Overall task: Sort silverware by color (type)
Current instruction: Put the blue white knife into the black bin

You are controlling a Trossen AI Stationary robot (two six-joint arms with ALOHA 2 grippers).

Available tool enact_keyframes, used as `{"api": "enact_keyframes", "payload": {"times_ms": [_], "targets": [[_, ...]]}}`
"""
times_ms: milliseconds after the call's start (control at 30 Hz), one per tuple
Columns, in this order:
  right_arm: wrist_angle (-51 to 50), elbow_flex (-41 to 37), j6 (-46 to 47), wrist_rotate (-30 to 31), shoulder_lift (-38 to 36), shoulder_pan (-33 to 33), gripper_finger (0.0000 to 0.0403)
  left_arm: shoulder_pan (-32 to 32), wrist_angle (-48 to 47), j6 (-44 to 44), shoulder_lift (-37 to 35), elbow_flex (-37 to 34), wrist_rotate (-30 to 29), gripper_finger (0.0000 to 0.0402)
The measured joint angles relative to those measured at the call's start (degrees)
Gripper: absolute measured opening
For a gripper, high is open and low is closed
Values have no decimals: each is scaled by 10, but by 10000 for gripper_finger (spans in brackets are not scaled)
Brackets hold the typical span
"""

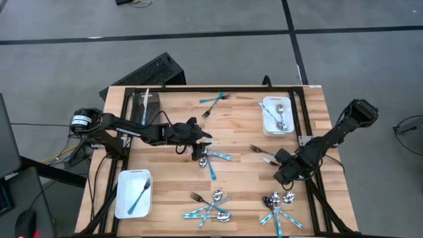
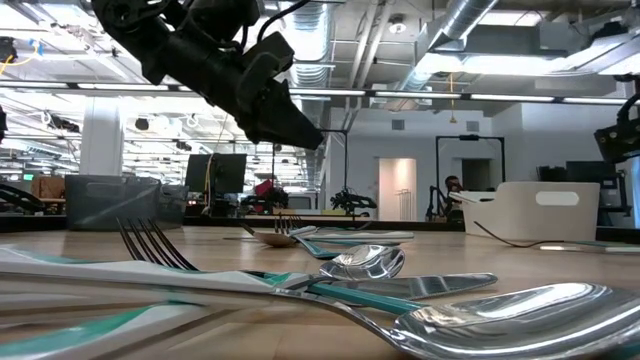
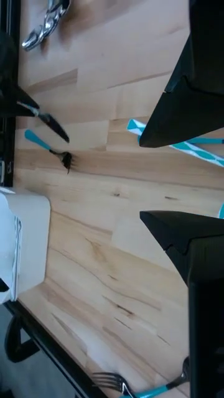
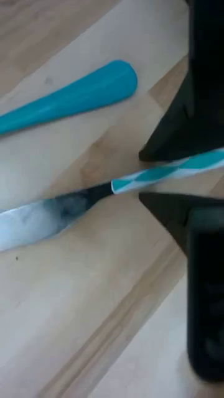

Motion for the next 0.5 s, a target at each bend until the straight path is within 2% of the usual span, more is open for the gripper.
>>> {"api": "enact_keyframes", "payload": {"times_ms": [133, 333, 433, 500], "targets": [[10, 13, 5, 28, 2, -1, 35, -1, 14, -22, 0, 0, -10, 164], [91, 44, -7, 162, 2, -2, 36, -7, 23, -37, 0, 0, -11, 164], [166, 63, -58, 267, 1, -4, 38, -12, 37, -37, 0, 0, -10, 164], [229, 64, -125, 342, 2, -11, 39, -17, 56, -37, 0, 0, -10, 164]]}}
